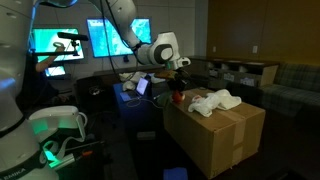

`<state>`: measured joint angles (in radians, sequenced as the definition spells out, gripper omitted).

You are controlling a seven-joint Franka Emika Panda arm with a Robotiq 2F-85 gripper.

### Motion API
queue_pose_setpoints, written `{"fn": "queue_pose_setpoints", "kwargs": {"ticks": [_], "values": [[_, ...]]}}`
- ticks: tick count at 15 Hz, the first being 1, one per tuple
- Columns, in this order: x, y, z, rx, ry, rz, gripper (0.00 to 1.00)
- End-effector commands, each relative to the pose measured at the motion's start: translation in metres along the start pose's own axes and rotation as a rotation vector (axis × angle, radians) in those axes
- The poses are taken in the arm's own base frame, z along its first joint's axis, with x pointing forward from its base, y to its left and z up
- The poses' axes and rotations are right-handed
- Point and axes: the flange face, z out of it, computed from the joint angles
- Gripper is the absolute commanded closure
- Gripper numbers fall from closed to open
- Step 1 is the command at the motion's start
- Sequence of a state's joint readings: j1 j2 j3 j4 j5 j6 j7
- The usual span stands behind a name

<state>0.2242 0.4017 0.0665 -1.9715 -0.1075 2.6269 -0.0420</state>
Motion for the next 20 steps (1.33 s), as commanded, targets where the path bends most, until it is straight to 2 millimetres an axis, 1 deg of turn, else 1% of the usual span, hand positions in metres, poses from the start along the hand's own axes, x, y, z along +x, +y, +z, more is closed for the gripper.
{"fn": "queue_pose_setpoints", "kwargs": {"ticks": [1,4,7,8,12,17,20], "values": [[-0.044,-0.009,-0.022,-0.017,-0.061,-0.012,0.96],[-0.075,-0.014,-0.017,-0.014,-0.105,-0.016,0.96],[-0.101,-0.019,-0.001,-0.027,-0.136,-0.004,0.96],[-0.108,-0.021,0.007,-0.032,-0.149,-0.001,0.96],[-0.129,-0.028,0.048,-0.056,-0.177,0.046,0.96],[-0.139,-0.034,0.113,-0.099,-0.173,0.184,0.96],[-0.147,-0.045,0.147,-0.109,-0.180,0.254,0.96]]}}
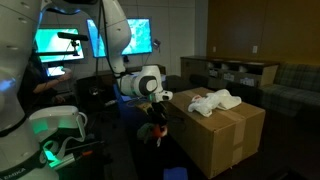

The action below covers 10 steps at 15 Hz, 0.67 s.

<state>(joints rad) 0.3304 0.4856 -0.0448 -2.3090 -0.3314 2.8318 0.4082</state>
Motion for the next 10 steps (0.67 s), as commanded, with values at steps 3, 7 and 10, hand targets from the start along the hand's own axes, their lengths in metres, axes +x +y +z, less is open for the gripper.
{"fn": "queue_pose_setpoints", "kwargs": {"ticks": [3,7,10], "values": [[0.002,-0.029,0.047,-0.017,0.001,0.075,0.96],[-0.002,-0.049,0.066,-0.015,-0.023,0.085,0.79],[-0.001,-0.056,0.072,-0.016,-0.028,0.094,0.43]]}}
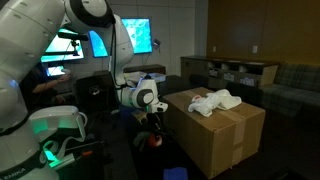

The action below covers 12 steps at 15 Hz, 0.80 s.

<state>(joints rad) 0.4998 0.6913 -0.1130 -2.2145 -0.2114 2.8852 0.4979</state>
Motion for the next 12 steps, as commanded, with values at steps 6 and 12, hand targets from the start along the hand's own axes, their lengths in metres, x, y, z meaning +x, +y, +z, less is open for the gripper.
{"fn": "queue_pose_setpoints", "kwargs": {"ticks": [6,12], "values": [[0.013,-0.004,-0.001,-0.015,0.050,0.026,0.01],[0.012,-0.015,-0.025,-0.015,0.111,-0.010,0.00]]}}
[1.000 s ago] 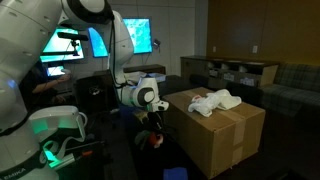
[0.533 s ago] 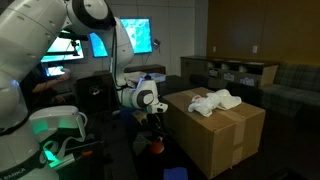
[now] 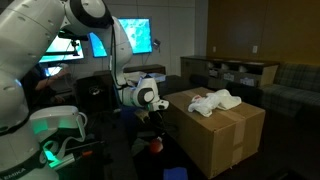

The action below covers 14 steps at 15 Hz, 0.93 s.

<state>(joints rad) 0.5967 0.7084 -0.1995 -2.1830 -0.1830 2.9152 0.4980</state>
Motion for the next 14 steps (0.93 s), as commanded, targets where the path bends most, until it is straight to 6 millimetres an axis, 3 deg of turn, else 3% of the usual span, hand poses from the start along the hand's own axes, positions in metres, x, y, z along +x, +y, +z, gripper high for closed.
{"fn": "queue_pose_setpoints", "kwargs": {"ticks": [1,7,14], "values": [[-0.002,-0.014,-0.022,0.016,0.052,-0.016,0.00],[-0.011,-0.042,-0.031,0.054,0.052,-0.073,0.00],[-0.031,-0.070,-0.024,0.103,0.011,-0.089,0.00]]}}
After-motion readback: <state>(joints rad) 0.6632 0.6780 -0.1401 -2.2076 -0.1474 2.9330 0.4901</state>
